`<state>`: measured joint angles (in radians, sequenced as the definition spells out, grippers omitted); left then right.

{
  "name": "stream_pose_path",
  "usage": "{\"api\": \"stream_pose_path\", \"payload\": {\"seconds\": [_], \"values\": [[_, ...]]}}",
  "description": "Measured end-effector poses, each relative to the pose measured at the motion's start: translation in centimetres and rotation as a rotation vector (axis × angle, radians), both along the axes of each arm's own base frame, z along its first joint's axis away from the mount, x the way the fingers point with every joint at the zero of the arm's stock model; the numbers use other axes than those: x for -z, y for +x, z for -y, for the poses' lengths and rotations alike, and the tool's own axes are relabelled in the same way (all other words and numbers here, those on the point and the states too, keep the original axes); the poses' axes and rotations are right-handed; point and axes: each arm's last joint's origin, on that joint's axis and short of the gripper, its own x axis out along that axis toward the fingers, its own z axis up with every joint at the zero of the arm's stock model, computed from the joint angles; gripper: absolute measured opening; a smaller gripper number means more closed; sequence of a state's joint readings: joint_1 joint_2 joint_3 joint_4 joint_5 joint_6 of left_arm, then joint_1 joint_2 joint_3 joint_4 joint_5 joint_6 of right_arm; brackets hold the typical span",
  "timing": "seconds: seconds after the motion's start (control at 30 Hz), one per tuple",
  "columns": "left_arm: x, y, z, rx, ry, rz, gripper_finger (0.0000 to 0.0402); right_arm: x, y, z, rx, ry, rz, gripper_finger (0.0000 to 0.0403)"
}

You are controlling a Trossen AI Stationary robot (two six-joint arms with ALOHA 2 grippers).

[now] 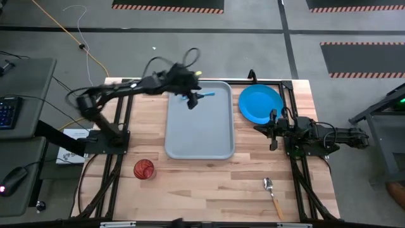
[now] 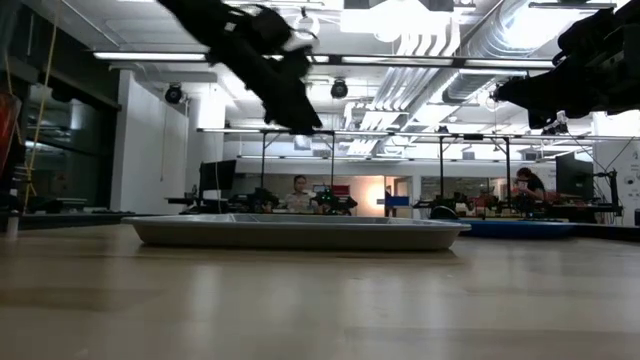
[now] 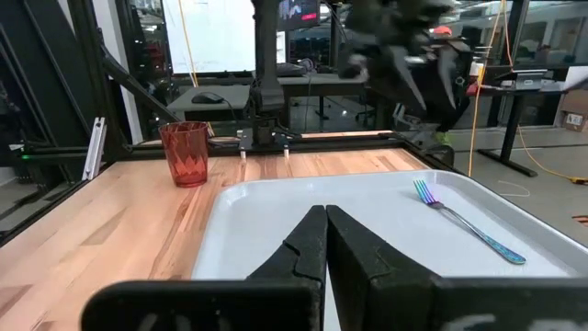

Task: Pick and place plate/cup/fork/spoon on tray
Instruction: Put the blue plate on the gray serving tray to the left of the blue fork

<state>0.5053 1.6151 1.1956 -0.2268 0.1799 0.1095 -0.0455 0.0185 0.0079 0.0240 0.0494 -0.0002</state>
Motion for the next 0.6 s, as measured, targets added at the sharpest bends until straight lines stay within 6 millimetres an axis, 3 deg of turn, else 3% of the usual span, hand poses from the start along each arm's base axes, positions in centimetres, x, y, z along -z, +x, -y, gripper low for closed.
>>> {"api": "stream_pose_path", "payload": {"seconds": [0.3, 0.43, 0.6], "values": [[-1.0, -8.0, 6.6, -0.011, 0.208, 0.549, 0.0204, 0.0, 0.0, 0.0, 0.0, 0.0, 0.0, 0.0], [-1.2, -10.8, 8.0, -0.003, 0.268, 0.721, 0.0204, 0.0, 0.0, 0.0, 0.0, 0.0, 0.001, 0.0], [-1.9, -12.7, 8.8, 0.003, 0.314, 0.782, 0.0204, 0.0, 0.0, 0.0, 0.0, 0.0, 0.0, 0.0]]}}
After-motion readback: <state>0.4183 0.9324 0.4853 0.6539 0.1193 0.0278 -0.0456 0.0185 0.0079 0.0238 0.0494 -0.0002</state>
